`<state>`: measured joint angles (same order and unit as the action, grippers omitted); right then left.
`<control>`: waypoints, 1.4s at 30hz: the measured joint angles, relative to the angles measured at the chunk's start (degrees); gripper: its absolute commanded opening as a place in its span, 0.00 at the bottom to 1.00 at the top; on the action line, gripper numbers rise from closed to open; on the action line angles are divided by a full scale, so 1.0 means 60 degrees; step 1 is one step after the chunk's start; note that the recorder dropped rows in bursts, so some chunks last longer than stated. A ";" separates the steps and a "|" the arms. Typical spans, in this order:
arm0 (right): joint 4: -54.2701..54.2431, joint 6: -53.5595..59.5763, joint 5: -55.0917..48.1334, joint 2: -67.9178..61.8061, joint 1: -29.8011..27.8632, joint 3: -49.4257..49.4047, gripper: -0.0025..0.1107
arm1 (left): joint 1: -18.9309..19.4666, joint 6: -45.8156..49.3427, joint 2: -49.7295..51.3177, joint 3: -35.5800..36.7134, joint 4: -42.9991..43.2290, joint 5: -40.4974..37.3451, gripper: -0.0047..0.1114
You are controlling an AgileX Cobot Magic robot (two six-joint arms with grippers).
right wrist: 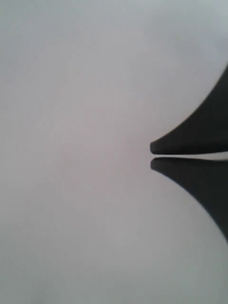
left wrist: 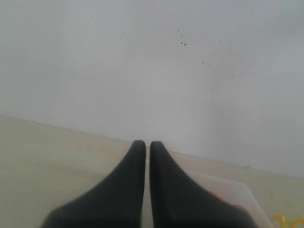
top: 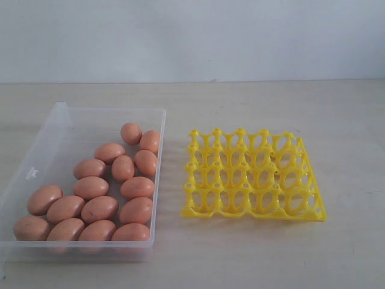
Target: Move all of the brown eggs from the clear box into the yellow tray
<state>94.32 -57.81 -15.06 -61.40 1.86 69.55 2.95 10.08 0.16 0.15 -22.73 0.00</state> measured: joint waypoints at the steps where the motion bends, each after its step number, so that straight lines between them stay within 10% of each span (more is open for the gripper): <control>1: -0.0791 0.1195 -0.0434 -0.0139 0.0000 -0.0023 0.02 | 0.0000 0.0000 0.0000 0.0000 0.0000 0.0000 0.07; 9: -1.0957 1.0078 -0.1929 -0.1848 0.0305 -0.0103 0.02 | 0.0000 0.0000 0.0000 0.0000 0.0000 0.0000 0.07; 16: -1.9044 1.6011 -0.3782 -0.4438 0.2960 0.1005 0.02 | 0.0000 0.0000 0.0000 0.0000 0.0000 0.0000 0.07; 25: -1.8391 1.3428 -0.5452 -0.8110 0.6252 0.5229 0.02 | 0.0000 0.0000 0.0000 0.0000 0.0000 0.0000 0.07; 34: -1.7437 1.0815 -0.7458 -1.1054 0.6801 0.8080 0.03 | 0.0000 0.0000 0.0000 0.0000 0.0000 0.0000 0.07; 42: -1.8939 1.0593 -0.7708 -1.2102 0.6801 0.8529 0.42 | 0.0000 0.0000 0.0000 0.0000 0.0000 0.0000 0.07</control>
<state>-19.31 5.75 -61.31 -134.01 42.66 120.73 2.95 10.08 0.16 0.15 -22.73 0.00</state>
